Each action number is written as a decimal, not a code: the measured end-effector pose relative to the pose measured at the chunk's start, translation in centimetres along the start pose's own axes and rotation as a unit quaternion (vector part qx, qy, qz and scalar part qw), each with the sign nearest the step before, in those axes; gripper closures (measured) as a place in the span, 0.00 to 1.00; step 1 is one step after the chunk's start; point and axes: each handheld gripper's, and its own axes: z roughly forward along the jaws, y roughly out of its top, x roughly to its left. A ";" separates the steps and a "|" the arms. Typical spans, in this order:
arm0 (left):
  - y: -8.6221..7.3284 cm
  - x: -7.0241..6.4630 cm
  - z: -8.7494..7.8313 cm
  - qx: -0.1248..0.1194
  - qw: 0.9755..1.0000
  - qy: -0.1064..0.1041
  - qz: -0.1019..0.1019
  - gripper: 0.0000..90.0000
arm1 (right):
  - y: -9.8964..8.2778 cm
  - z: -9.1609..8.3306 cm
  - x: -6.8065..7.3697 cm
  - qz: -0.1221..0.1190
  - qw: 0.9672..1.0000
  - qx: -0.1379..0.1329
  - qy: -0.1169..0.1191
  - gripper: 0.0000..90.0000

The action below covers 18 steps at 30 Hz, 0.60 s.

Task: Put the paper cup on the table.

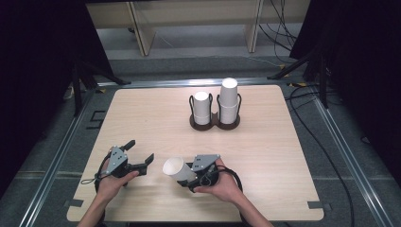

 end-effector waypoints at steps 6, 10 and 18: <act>0.0 -0.1 -0.2 0.015 1.000 0.004 0.001 0.07 | 0.1 -0.1 0.0 0.007 1.000 0.008 0.004 0.38; 0.0 -0.1 -0.2 0.016 1.000 0.002 0.002 0.07 | 0.1 -0.3 -0.1 0.013 1.000 0.012 0.006 0.37; 0.0 -0.1 -0.1 0.014 1.000 0.001 0.001 0.07 | -0.2 -0.7 -0.2 0.017 1.000 0.021 0.008 0.36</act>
